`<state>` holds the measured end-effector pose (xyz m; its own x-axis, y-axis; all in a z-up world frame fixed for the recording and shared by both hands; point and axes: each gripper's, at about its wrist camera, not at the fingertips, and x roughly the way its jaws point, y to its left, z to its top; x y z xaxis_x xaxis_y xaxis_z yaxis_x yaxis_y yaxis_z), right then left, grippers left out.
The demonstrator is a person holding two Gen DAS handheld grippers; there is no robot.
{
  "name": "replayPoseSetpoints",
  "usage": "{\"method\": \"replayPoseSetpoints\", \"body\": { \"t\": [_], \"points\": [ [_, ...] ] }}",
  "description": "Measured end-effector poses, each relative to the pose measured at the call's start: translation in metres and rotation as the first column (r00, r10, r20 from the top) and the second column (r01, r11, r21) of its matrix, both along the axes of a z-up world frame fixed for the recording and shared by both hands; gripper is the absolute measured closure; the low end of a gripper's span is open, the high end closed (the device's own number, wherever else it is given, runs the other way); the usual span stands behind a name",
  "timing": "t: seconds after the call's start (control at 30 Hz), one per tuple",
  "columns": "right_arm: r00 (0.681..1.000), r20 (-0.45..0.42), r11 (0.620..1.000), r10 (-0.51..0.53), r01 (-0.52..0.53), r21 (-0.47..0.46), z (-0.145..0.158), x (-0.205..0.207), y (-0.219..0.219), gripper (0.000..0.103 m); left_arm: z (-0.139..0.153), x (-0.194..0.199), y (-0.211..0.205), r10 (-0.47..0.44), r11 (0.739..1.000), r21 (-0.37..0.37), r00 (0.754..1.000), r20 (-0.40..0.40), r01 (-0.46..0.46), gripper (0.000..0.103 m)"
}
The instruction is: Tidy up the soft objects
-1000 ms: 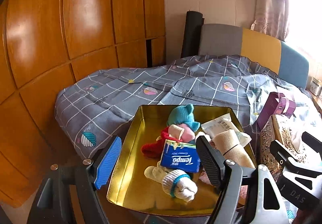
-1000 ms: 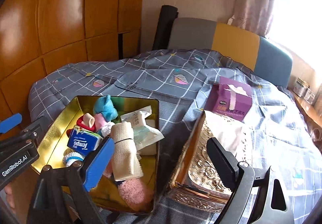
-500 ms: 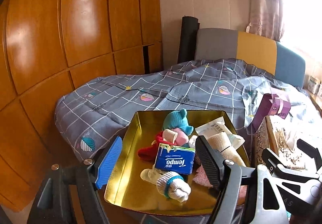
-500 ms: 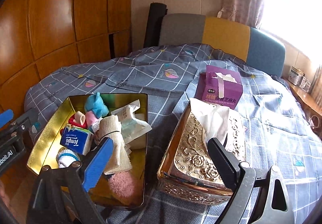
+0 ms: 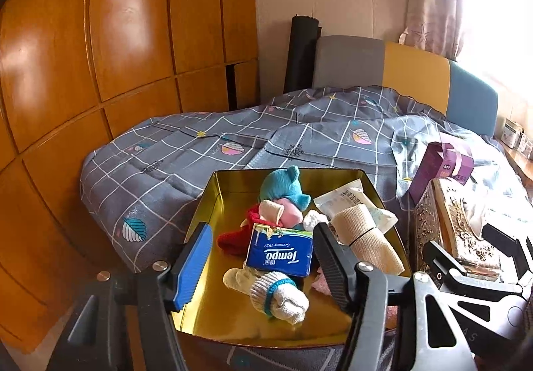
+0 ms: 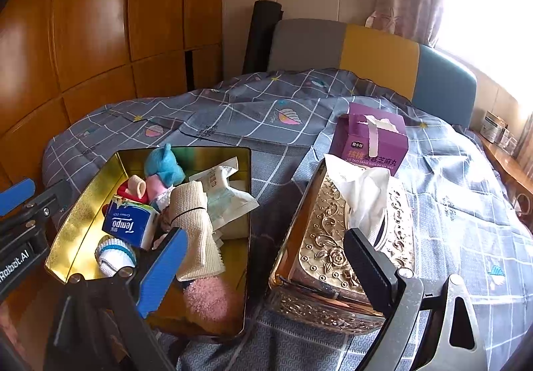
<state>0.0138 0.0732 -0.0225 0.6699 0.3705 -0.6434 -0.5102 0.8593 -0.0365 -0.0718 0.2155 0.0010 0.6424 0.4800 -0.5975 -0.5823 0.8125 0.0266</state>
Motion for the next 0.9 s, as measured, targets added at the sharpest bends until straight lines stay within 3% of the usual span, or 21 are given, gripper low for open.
{"method": "replayPoseSetpoints", "body": {
  "t": [0.9],
  "points": [
    [1.0,-0.013,1.0,0.004,-0.004,-0.009,-0.0045,-0.0013,0.003,0.008,-0.0049,0.0015,0.0022,-0.009,1.0,-0.023,1.0,-0.011,0.009,0.039]
  ]
}}
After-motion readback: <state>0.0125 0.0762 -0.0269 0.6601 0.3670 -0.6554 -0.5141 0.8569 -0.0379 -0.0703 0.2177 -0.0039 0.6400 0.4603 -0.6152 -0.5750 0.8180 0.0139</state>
